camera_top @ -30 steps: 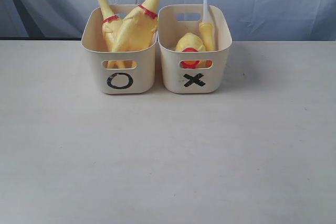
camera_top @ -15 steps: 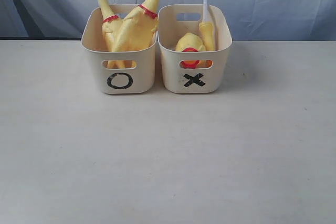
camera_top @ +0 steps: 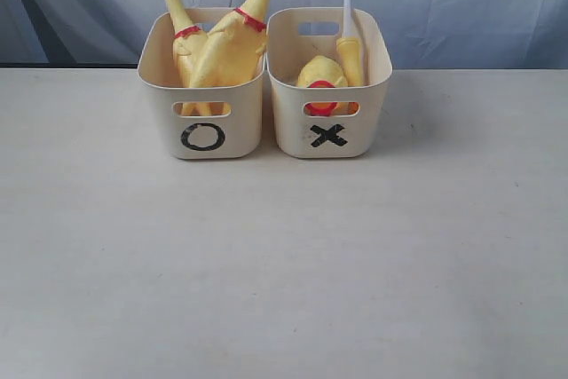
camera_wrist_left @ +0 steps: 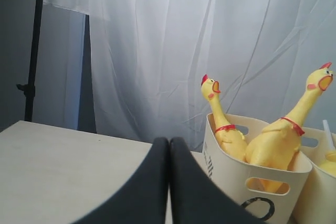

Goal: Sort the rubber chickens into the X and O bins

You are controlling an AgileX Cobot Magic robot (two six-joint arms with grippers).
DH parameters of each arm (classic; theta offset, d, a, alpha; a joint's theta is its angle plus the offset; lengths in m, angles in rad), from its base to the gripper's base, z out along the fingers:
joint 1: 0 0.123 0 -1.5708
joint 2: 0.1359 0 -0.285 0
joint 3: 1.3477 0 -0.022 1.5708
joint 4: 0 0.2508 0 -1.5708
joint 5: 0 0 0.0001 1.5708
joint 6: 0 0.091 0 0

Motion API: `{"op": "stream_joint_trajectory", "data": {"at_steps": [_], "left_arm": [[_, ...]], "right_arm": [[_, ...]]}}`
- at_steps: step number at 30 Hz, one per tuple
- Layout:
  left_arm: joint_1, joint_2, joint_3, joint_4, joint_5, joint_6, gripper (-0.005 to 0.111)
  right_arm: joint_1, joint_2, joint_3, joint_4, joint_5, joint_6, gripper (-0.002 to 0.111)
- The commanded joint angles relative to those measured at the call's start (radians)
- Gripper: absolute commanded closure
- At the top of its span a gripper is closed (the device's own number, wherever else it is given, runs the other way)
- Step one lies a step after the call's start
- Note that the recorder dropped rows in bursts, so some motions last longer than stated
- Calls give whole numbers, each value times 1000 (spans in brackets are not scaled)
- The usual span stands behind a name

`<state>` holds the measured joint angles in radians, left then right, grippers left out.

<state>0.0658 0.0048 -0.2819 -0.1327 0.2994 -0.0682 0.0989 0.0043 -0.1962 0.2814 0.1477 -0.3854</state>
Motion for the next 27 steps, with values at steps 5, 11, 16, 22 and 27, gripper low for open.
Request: {"op": "stream_joint_trajectory", "data": {"at_steps": [5, 11, 16, 22, 27], "left_arm": [[1, -5, 157, 58, -185, 0, 107], [1, -5, 242, 68, -212, 0, 107], [1, -5, 282, 68, -222, 0, 107], [1, -5, 282, 83, -166, 0, 107], [1, -5, 282, 86, -163, 0, 107]], "right_arm": [[-6, -4, 192, -146, -112, -2, 108], [-6, -4, 196, -172, -49, -2, 108], [-6, -4, 196, -201, -52, -2, 108], [-6, -4, 196, -203, -2, -2, 108], [-6, -4, 196, -203, 65, -2, 108]]}}
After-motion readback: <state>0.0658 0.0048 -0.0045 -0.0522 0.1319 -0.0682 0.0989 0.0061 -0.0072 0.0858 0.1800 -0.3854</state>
